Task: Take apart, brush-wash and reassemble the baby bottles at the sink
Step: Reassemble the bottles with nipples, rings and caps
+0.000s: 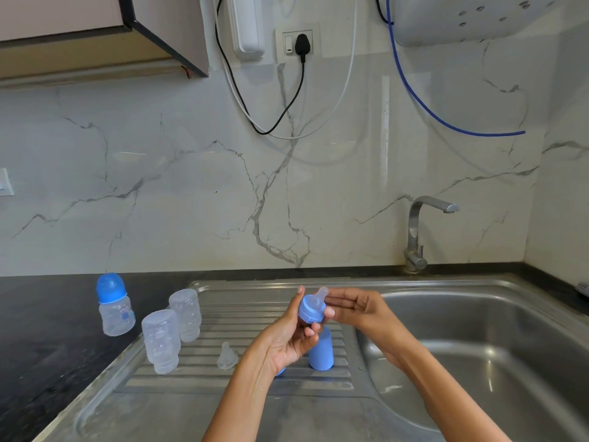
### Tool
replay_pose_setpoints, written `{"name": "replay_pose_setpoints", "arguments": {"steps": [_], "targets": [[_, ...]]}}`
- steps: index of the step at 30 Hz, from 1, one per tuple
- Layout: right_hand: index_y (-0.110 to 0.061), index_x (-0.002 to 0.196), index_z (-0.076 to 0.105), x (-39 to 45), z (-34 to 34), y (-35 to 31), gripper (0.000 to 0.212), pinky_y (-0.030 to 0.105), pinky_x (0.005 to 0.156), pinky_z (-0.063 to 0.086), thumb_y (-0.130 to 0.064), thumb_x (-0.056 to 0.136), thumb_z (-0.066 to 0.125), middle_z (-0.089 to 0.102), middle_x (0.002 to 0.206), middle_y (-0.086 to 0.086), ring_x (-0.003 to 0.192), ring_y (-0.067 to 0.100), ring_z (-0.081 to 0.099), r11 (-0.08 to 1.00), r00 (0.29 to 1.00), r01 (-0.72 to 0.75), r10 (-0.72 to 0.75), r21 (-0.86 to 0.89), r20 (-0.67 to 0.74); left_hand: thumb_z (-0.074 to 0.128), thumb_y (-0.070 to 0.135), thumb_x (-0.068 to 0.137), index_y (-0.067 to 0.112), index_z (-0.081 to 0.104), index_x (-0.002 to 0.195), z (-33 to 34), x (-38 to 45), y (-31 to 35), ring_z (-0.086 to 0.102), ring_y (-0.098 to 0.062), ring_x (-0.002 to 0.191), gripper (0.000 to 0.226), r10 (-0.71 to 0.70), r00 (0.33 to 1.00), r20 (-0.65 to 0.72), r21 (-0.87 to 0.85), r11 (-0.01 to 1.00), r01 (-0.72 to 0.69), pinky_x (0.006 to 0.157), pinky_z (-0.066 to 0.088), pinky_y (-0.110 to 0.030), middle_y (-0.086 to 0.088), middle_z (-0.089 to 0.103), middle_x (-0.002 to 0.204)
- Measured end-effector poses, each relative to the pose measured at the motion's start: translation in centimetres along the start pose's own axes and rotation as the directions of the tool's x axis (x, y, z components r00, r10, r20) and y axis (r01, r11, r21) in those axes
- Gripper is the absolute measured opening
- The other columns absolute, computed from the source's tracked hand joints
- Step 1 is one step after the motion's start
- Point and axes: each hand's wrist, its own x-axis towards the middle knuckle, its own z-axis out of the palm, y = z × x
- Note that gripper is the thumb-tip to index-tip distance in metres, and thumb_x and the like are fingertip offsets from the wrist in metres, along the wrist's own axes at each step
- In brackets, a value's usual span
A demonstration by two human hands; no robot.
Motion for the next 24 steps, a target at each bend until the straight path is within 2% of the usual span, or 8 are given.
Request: {"name": "replay_pose_setpoints", "arguments": {"steps": [3, 6, 8, 10, 12, 16, 20, 24], "targets": [[-0.008, 0.106, 0.070, 0.1, 0.2, 0.1, 0.029, 0.022, 0.084, 0.053, -0.002, 0.077, 0.073, 0.074, 0.104, 0.006, 0.100, 0.015, 0.069, 0.999, 1.000, 0.014, -0.015, -0.029, -0.023, 0.050, 0.052, 0.089, 0.013, 0.065, 0.101, 0.2, 0.0, -0.1, 0.043, -0.005, 0.038, 0.043, -0.001, 1.000, 0.009, 0.012, 1.000, 0.001, 0.038, 0.046, -0.012, -0.004, 0.050, 0.054], [-0.007, 0.104, 0.072, 0.2, 0.4, 0.4, 0.031, 0.029, 0.088, 0.055, -0.013, 0.074, 0.076, 0.074, 0.102, 0.008, 0.100, 0.021, 0.070, 0.996, 0.999, 0.038, -0.040, -0.077, -0.023, 0.055, 0.053, 0.086, 0.009, 0.067, 0.100, 0.0, 0.2, -0.4, 0.044, -0.006, 0.039, 0.048, -0.001, 1.000, -0.017, 0.059, 0.998, 0.002, 0.039, 0.048, -0.014, -0.007, 0.050, 0.056], [-0.009, 0.105, 0.070, 0.2, 0.7, 0.7, 0.029, 0.030, 0.090, 0.054, -0.009, 0.076, 0.076, 0.075, 0.103, 0.006, 0.102, 0.021, 0.069, 0.996, 0.999, 0.038, -0.040, -0.084, -0.023, 0.054, 0.054, 0.085, 0.008, 0.068, 0.100, 0.0, 0.3, -0.5, 0.045, -0.006, 0.040, 0.050, 0.019, 0.999, -0.030, 0.085, 0.996, -0.017, 0.040, 0.048, -0.015, -0.006, 0.051, 0.057], [-0.011, 0.109, 0.067, 0.3, 0.9, 0.7, 0.034, 0.024, 0.087, 0.053, 0.000, 0.077, 0.074, 0.075, 0.102, 0.002, 0.103, 0.017, 0.069, 0.998, 1.000, 0.024, -0.024, -0.060, -0.003, 0.054, 0.057, 0.082, 0.008, 0.068, 0.100, 0.1, 0.3, -0.4, 0.046, -0.007, 0.042, 0.054, 0.073, 0.997, -0.033, 0.123, 0.990, -0.069, 0.042, 0.049, -0.017, -0.004, 0.052, 0.056], [-0.008, 0.113, 0.064, 0.4, 1.1, 0.6, 0.040, 0.024, 0.084, 0.054, 0.002, 0.076, 0.076, 0.074, 0.102, 0.005, 0.101, 0.019, 0.069, 0.999, 1.000, 0.008, -0.009, -0.042, -0.018, 0.055, 0.059, 0.076, 0.007, 0.068, 0.101, 0.3, 0.3, -0.2, 0.053, -0.009, 0.048, 0.060, 0.129, 0.991, -0.043, 0.192, 0.974, -0.118, 0.047, 0.052, -0.020, -0.003, 0.056, 0.057], [-0.005, 0.110, 0.064, 0.2, 2.3, 0.5, 0.040, 0.024, 0.079, 0.056, 0.000, 0.074, 0.079, 0.073, 0.099, 0.013, 0.094, 0.021, 0.071, 1.000, 0.992, -0.004, 0.000, -0.026, -0.123, 0.050, 0.066, 0.074, 0.004, 0.067, 0.103, 0.3, -0.9, 0.4, 0.069, -0.019, 0.065, 0.070, 0.194, 0.977, -0.092, 0.336, 0.930, -0.153, 0.058, 0.057, -0.029, -0.011, 0.072, 0.076], [-0.006, 0.108, 0.062, 1.2, 4.6, -0.5, 0.039, 0.013, 0.068, 0.050, 0.000, 0.074, 0.080, 0.070, 0.090, 0.006, 0.081, 0.008, 0.068, 1.000, 0.983, 0.002, -0.003, -0.005, -0.184, 0.043, 0.061, 0.089, 0.001, 0.066, 0.097, -1.7, -3.2, 3.9, 0.072, -0.025, 0.073, 0.065, 0.317, 0.930, -0.188, 0.421, 0.881, -0.215, 0.068, 0.060, -0.037, -0.019, 0.073, 0.083], [-0.012, 0.106, 0.064, 3.0, 7.3, -0.6, 0.042, 0.017, 0.074, 0.052, -0.006, 0.070, 0.085, 0.065, 0.109, 0.026, 0.090, 0.019, 0.064, 1.000, 0.979, 0.006, -0.002, 0.018, -0.202, 0.052, 0.046, 0.093, -0.001, 0.062, 0.098, -5.4, -5.8, 8.8, 0.071, -0.022, 0.066, 0.048, 0.434, 0.856, -0.282, 0.498, 0.828, -0.256, 0.061, 0.060, -0.031, -0.017, 0.071, 0.079]]}}
